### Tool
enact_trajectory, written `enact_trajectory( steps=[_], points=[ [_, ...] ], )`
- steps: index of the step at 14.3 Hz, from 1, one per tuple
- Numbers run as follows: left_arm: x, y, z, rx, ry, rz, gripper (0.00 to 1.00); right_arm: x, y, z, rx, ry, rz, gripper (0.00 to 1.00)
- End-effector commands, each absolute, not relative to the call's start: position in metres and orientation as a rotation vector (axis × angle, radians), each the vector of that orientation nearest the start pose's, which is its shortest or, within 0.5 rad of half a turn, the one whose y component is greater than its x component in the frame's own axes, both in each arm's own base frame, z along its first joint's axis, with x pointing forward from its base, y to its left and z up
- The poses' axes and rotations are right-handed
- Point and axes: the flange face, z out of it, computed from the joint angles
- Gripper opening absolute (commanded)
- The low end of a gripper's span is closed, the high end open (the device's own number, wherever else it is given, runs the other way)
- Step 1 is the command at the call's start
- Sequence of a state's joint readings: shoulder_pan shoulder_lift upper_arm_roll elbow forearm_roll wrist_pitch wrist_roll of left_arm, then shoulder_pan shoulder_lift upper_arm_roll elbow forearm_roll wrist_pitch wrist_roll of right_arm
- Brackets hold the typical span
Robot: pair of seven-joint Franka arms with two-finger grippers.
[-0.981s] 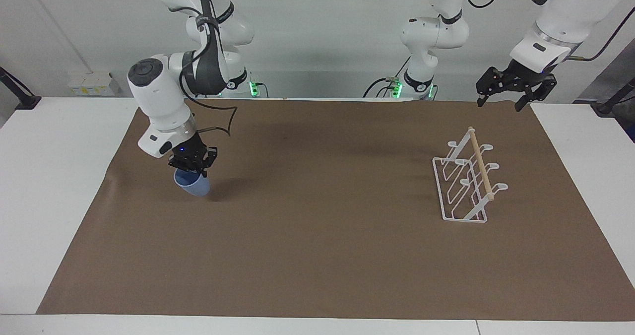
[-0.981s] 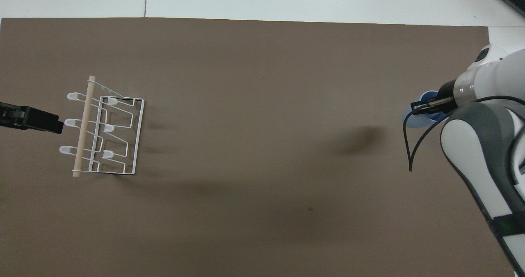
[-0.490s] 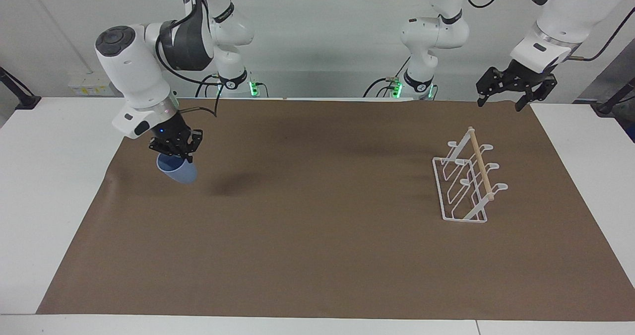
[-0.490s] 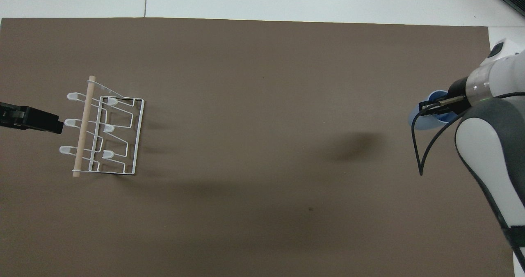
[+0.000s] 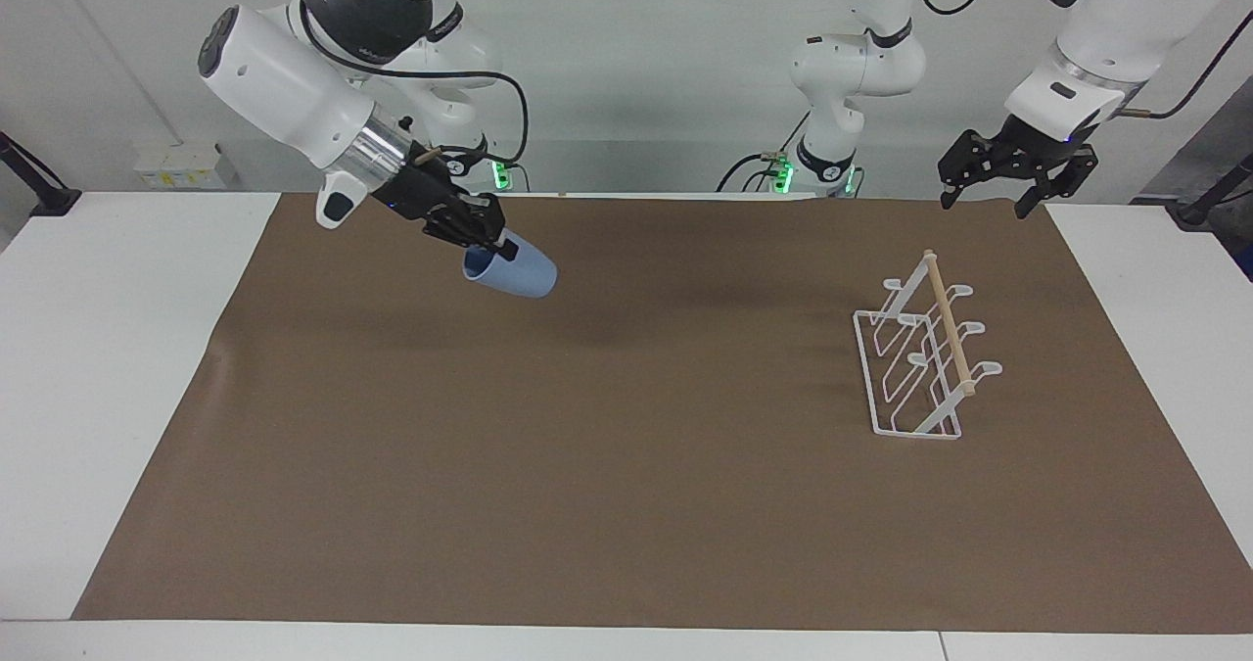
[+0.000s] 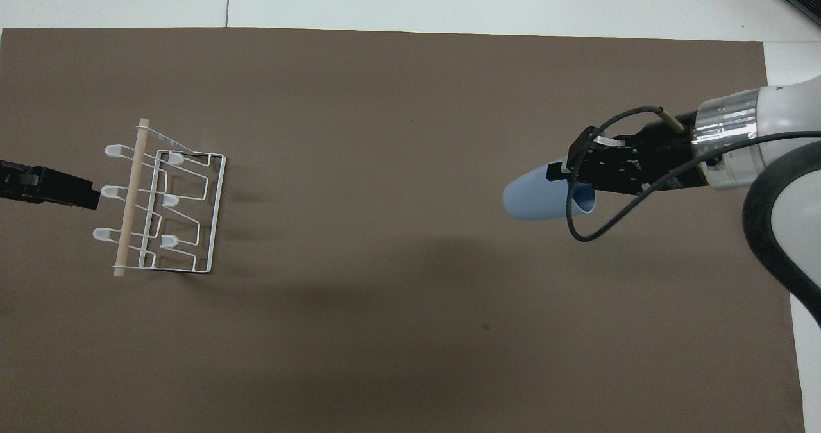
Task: Hang cup on cup holder
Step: 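Tip the cup sideways toward the left gripper while the left gripper approaches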
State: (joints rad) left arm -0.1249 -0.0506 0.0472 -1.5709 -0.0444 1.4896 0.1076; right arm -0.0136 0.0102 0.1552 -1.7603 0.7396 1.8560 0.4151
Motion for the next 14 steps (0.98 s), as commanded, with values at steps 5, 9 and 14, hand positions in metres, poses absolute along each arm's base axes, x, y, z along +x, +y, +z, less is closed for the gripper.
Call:
enact_trajectory(
  steps=[5, 9, 14],
  points=[
    [0.521, -0.065, 0.648, -3.167, 0.528, 0.024, 1.00, 0.545, 0.257, 0.601, -2.037, 0.984, 0.301, 0.00],
    [0.519, -0.081, 0.646, -3.067, 0.945, 0.013, 1.00, 0.536, 0.289, 0.616, -1.938, 1.134, 0.405, 0.00],
    [0.511, -0.103, 0.643, -2.854, 1.614, -0.030, 1.00, 0.527, 0.306, 0.619, -1.926, 1.159, 0.448, 0.00]
  ],
)
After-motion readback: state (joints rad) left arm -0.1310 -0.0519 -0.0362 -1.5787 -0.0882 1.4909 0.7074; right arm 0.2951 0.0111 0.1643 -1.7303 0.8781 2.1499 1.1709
